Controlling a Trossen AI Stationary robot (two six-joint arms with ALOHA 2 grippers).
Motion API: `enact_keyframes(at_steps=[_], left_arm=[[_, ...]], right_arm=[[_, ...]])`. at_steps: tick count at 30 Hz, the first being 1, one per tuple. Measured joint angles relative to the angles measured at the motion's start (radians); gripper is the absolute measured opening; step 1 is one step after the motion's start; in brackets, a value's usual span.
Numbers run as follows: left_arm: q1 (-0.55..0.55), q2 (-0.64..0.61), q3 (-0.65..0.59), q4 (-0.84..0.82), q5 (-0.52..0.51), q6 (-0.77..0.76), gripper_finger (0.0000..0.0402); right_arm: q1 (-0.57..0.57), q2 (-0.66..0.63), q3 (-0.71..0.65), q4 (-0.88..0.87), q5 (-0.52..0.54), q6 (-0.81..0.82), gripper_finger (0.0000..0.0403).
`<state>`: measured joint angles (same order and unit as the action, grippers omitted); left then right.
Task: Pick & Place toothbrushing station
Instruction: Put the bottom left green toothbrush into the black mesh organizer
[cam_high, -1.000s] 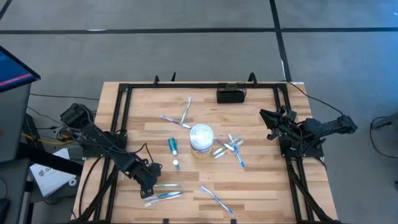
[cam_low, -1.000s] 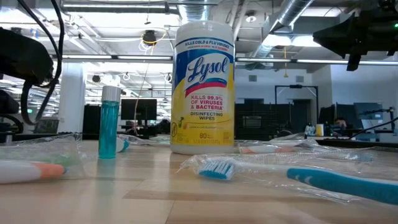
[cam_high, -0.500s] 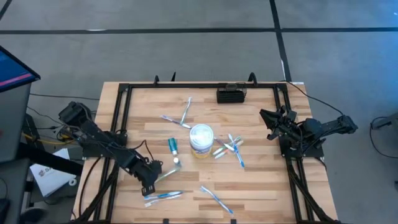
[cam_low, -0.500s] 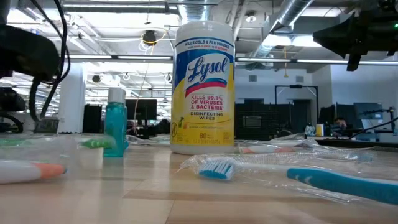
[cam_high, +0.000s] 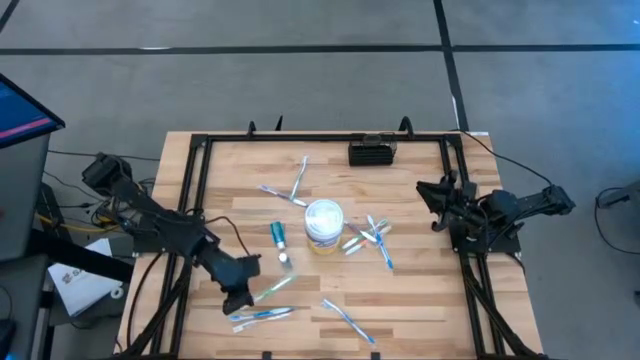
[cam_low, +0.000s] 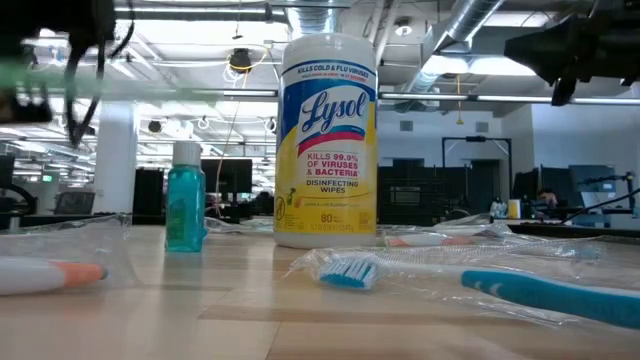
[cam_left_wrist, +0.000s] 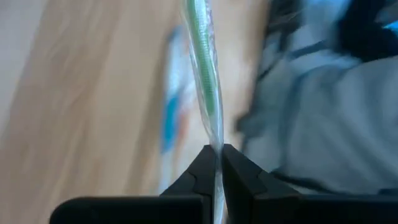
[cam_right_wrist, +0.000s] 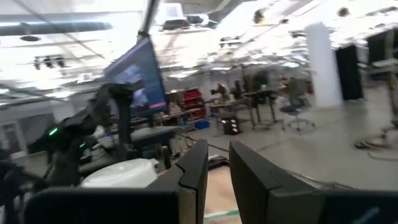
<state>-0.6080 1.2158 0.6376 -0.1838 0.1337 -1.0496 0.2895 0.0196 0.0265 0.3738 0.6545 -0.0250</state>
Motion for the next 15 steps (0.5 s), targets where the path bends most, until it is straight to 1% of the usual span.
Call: enact_keyframes(at_steps=[4,6,8,11,15], left_arm=[[0.051,-0.056,0.001,0.119,-0.013,0.021,0.0005],[0.093,-0.074,0.002,0.153,-0.012,0.021,0.0005],[0.141,-0.09,0.002,0.168,-0.008,0.021,0.0005],[0.206,-0.103,0.002,0.189,0.043,0.029,0.0005],[0.257,-0.103,0.002,0.246,0.108,0.05,0.0005]], right_arm=[[0.001,0.019,0.02,0.016,-0.117,-0.013,0.0058],[0.007,0.068,0.039,0.02,-0.134,-0.028,0.0058],[0.019,0.144,0.062,0.015,-0.133,-0.036,0.0058],[0.032,0.286,0.12,0.021,-0.133,-0.043,0.0058],[0.052,0.499,0.224,0.034,-0.133,-0.117,0.0058]])
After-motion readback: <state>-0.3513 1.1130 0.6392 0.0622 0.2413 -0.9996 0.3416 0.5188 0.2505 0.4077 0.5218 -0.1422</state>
